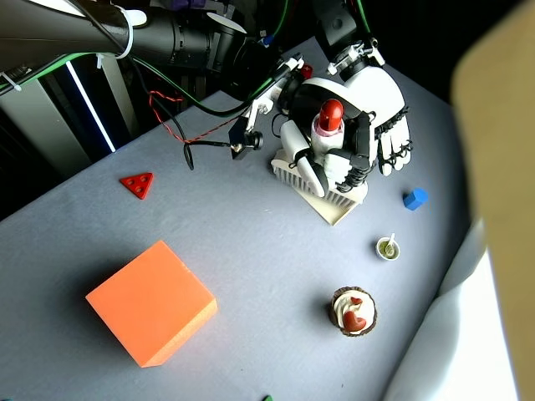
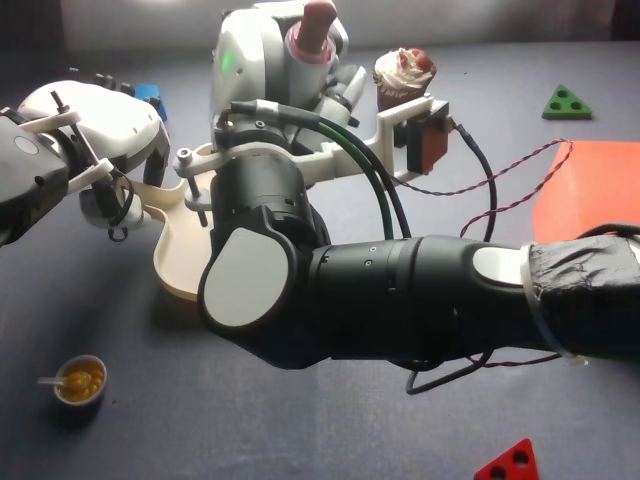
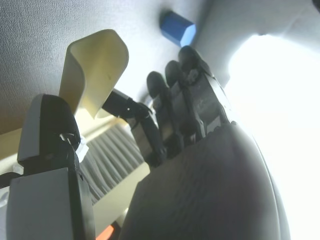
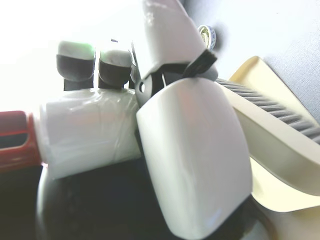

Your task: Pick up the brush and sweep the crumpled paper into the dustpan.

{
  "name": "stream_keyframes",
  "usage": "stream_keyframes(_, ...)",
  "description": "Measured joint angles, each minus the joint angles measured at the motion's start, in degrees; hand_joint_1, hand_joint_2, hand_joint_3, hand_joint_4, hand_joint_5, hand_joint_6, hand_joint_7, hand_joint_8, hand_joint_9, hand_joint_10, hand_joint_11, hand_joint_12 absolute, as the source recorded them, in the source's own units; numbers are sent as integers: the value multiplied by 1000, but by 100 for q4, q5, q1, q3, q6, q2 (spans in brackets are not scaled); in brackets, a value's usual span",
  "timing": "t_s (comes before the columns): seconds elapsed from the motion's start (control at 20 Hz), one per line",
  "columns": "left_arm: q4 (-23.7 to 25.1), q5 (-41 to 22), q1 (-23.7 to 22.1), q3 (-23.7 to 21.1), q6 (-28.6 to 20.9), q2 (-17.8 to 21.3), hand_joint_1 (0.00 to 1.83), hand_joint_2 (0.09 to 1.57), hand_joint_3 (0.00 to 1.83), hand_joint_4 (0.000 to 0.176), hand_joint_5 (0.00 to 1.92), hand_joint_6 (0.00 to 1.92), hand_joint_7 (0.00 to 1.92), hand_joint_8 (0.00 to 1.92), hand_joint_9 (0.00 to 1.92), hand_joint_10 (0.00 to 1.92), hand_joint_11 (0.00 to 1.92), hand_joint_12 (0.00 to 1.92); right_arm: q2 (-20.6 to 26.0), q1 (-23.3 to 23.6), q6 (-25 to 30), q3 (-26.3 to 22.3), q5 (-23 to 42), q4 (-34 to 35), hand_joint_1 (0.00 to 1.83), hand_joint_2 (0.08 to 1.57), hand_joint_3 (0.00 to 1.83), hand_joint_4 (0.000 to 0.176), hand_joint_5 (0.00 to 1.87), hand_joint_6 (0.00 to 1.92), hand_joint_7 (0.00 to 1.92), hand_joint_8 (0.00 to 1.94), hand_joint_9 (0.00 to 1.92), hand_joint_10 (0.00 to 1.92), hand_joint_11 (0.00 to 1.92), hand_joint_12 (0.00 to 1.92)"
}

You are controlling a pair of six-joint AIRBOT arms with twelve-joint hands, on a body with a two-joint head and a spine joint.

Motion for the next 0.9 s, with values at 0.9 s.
stream_keyframes(0.9, 129, 96, 24, 0, 20, -13, 1118, 1118, 0, 0, 984, 971, 472, 5, 370, 8, 327, 51, 686, 142, -973, -813, -487, 1263, 1664, 1135, 1, 176, 1060, 1921, 1089, 1941, 1078, 1921, 1051, 1921)
